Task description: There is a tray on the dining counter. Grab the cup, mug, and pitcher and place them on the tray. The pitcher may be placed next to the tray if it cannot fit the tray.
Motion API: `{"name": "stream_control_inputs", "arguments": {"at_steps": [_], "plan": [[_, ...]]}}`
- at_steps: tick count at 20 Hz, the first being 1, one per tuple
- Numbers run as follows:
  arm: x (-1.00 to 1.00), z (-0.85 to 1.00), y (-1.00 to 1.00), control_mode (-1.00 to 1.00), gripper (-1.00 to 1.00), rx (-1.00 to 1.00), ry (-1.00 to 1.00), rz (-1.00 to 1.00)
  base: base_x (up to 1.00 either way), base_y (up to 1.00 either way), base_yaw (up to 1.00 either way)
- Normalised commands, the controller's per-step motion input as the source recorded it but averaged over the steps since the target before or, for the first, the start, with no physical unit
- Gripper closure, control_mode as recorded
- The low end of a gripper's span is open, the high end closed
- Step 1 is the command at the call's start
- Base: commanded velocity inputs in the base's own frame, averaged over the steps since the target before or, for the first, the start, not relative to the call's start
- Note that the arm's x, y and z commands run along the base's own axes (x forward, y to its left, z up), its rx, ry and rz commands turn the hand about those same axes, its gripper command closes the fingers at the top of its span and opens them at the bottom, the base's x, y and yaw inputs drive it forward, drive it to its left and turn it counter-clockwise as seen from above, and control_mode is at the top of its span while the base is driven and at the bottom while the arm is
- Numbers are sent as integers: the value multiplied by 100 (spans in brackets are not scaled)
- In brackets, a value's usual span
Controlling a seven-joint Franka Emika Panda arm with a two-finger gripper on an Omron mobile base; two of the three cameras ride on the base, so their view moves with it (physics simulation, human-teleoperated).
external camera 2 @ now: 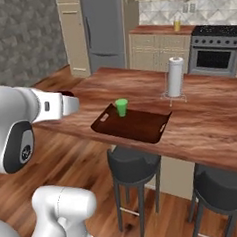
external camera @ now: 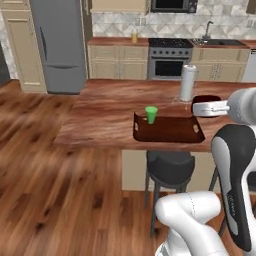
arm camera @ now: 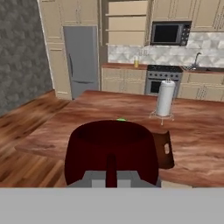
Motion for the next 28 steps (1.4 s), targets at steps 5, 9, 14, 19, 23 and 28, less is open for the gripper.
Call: {"name": "stream_control_inputs", "arguments": {"at_steps": [5, 9, 14, 19, 23, 28], "plan": [[0, 0, 0, 100, 100, 0, 0, 0, 43, 0, -23], [0, 0, 0, 100, 100, 0, 0, 0, 38, 5, -31], [0, 0, 0, 100, 100, 0, 0, 0, 37, 9, -30], [0, 0, 0, 100, 100, 0, 0, 0, 43, 22, -28], [0, 0, 0, 100, 100, 0, 0, 0, 50, 34, -24], [0, 0, 0, 100, 100, 0, 0, 0, 43, 33, -11]]}}
